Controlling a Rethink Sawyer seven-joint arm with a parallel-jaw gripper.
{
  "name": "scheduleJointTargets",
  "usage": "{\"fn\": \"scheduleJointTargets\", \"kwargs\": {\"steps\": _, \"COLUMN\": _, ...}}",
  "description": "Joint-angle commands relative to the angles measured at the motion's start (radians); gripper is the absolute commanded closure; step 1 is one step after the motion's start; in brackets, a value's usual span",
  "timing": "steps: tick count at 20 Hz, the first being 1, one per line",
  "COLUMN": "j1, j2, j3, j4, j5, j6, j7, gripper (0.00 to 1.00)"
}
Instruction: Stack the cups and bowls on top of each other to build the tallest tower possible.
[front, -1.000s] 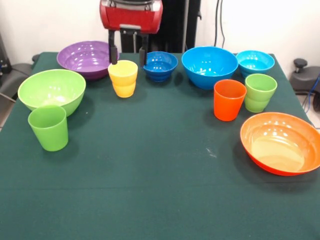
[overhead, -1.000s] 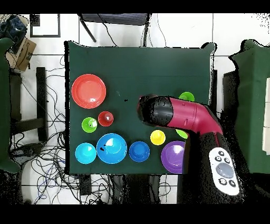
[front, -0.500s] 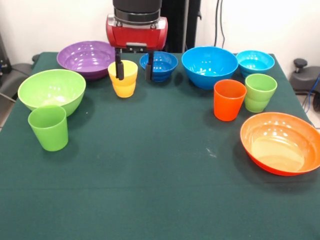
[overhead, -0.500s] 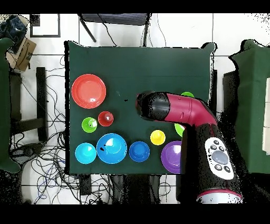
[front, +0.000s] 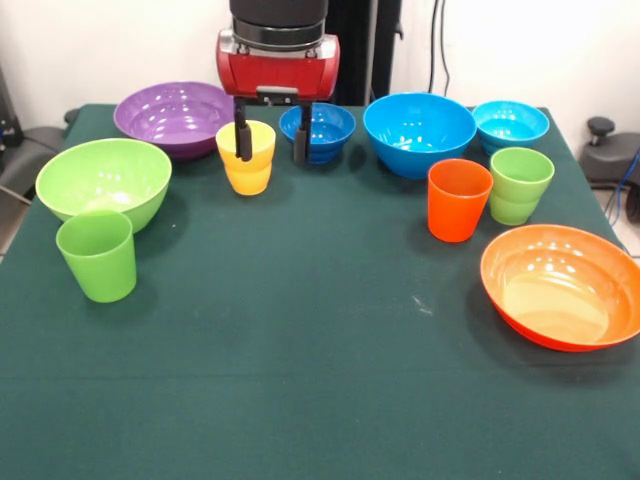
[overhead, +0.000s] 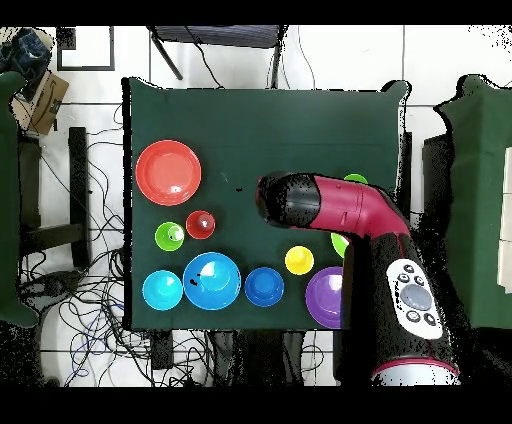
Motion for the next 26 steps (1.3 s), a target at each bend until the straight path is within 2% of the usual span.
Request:
{"fn": "scheduleJointTargets", "kwargs": {"steps": 1, "j1": -0.004, "j2": -0.038, "j3": 0.068, "j4": 0.030, "j5": -0.083, "j6": 0.091, "j7": -0.108, "gripper": 0.00}}
{"fn": "scheduleJointTargets", "kwargs": {"steps": 8, "j1": 0.007, "j2": -0.077, "j3": 0.049, "j4": 0.066, "j5": -0.078, "j6": 0.104, "j7": -0.082, "gripper": 0.00}}
{"fn": "scheduleJointTargets", "kwargs": {"steps": 12, "j1": 0.012, "j2": -0.110, "j3": 0.037, "j4": 0.119, "j5": -0.070, "j6": 0.096, "j7": -0.056, "gripper": 0.00}}
{"fn": "scheduleJointTargets", "kwargs": {"steps": 26, "j1": 0.000, "j2": -0.043, "j3": 0.044, "j4": 0.119, "j5": -0.054, "j6": 0.118, "j7": -0.032, "gripper": 0.00}}
